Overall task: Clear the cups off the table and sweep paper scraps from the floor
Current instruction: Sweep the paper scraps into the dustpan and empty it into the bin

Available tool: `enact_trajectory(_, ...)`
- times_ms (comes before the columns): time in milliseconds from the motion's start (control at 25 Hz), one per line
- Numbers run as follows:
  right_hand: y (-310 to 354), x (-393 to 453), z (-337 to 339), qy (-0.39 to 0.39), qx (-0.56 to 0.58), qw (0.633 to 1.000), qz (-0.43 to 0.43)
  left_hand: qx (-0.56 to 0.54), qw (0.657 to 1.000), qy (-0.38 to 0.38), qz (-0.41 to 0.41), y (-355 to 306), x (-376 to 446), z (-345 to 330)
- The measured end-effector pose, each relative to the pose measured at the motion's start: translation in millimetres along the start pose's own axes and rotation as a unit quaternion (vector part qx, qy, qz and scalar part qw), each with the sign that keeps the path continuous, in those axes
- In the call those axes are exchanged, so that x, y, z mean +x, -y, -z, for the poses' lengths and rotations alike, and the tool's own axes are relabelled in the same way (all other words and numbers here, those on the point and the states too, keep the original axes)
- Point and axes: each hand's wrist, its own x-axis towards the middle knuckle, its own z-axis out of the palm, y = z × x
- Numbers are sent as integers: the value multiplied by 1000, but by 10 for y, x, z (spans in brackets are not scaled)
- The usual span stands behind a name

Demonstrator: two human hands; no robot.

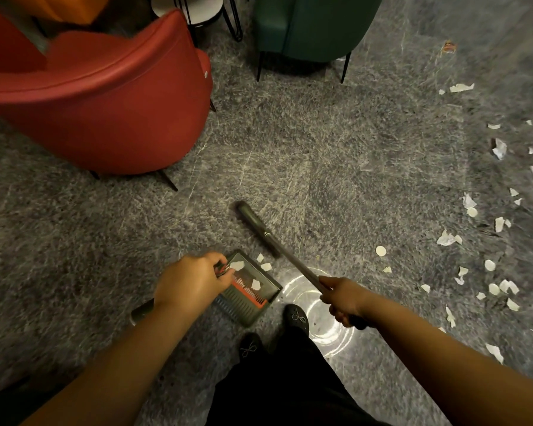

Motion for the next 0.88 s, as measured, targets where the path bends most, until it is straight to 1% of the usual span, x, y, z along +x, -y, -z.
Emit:
enact_trajectory(120,125,216,-60,15,-19,1000,-12,-8,1000,-10,-4,93,-46,-24)
enact_trajectory(280,88,222,-188,65,13,997,-29,-23,999,-29,-11,175,-130,-31)
enact_trajectory(440,-31,-8,-195,104,18,994,-40,13,1000,7,-5,156,-144,-23)
enact_trajectory(520,-39,-132,-170,114,47,991,-49,20,1000,17,-2,145,-115,-14)
enact_trajectory(600,-25,-224,-143,112,73,990,-47,23,1000,21,-1,142,-80,-7)
enact_trajectory(760,-58,-306,-133,84,105,990,-36,8,1000,27,0,131,-49,10)
enact_trajectory(880,-148,-350,-94,62,160,984,-38,-11,1000,17,5,101,-70,47)
